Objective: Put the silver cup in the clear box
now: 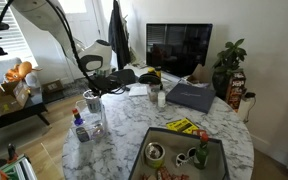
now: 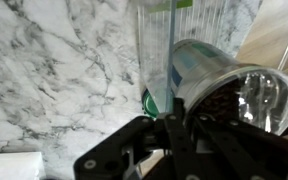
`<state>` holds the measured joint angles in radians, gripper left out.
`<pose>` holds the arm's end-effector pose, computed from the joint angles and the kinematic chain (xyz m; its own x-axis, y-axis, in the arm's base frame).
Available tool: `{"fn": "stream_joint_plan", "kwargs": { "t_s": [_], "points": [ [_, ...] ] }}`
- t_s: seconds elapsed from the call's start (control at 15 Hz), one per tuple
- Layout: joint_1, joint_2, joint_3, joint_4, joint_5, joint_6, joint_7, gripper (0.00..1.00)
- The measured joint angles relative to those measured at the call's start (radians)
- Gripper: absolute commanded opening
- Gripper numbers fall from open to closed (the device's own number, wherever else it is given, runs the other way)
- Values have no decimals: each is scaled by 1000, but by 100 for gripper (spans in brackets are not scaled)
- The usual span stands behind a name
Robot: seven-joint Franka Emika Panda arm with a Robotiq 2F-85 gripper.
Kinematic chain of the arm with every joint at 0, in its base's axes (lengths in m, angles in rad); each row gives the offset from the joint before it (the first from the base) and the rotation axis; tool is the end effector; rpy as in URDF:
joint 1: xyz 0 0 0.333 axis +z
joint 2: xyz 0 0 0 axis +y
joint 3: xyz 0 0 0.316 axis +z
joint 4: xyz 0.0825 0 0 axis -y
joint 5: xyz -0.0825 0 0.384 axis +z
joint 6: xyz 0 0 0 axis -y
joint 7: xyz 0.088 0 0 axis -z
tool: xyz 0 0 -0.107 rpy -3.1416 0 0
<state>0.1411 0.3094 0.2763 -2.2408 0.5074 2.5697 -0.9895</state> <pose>0.5025 0.2157 0.2354 0.5763 0.7764 0.2552 0.8154 -0.5252 -0.2435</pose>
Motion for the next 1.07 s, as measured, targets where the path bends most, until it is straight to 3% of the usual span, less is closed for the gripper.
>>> {"fn": "stream_joint_plan", "kwargs": {
  "t_s": [0.47,0.53,0.6,0.93,1.07],
  "points": [
    [0,29,17,21,-111,27,70,1],
    [-1,34,21,25,-113,34,72,30],
    [-1,39,25,30,-114,39,72,31],
    [-16,44,51,47,-109,41,76,67],
    [-53,38,96,47,-44,39,48,83]
  ]
}}
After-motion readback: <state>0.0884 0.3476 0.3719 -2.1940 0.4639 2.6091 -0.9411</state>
